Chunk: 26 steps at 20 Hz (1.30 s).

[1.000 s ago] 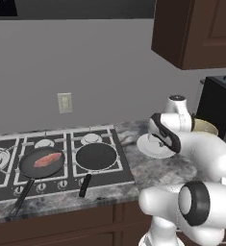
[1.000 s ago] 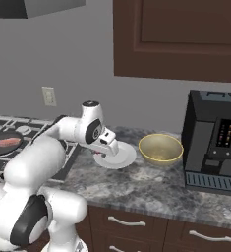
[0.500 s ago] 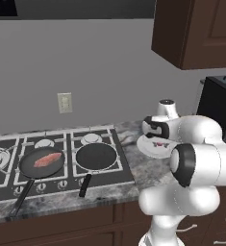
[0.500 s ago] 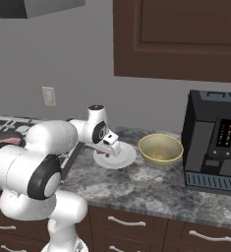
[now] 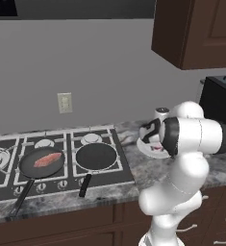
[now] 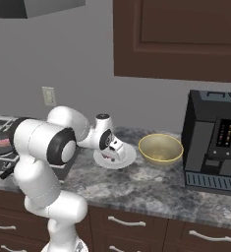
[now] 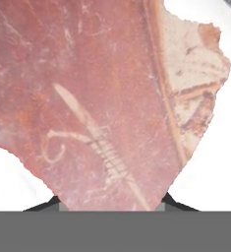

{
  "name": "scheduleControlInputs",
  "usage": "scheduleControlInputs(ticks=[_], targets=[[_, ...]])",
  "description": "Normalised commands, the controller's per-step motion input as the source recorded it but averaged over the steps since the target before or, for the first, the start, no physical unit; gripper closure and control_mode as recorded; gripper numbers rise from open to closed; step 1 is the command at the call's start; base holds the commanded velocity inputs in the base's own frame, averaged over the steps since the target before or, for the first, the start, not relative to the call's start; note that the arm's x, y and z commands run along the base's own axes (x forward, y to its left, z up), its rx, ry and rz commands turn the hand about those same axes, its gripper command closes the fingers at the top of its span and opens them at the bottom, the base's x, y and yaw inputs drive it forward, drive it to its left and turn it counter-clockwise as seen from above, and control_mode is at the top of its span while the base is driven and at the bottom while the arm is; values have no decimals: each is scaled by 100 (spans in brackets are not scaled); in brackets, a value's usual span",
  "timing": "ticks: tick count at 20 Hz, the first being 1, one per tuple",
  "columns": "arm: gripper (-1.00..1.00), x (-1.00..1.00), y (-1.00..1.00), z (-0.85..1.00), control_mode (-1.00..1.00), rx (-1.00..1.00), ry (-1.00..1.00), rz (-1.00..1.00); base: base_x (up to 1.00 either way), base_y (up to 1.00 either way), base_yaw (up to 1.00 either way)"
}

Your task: Place one of the steaks on the plate and the other in the bowl. Then place the bowl in the fridge.

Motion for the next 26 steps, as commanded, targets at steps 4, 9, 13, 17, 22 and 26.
scheduleControlInputs(ticks=[4, 9, 13, 17, 22, 26], targets=[[100, 24, -2, -46, -100, 0, -1, 0, 0, 0, 0], [-100, 15, 0, -5, -100, 0, -2, 0, 0, 0, 0], [-100, -2, 0, 0, -100, 0, 0, -1, 0, 0, 0], [-100, -36, 0, 30, -100, 1, 1, -4, 0, 0, 0], [-100, -74, 25, 78, -100, 4, 1, 1, 0, 0, 0], [-100, -98, 59, 79, -100, 0, 0, 13, 0, 0, 0]])
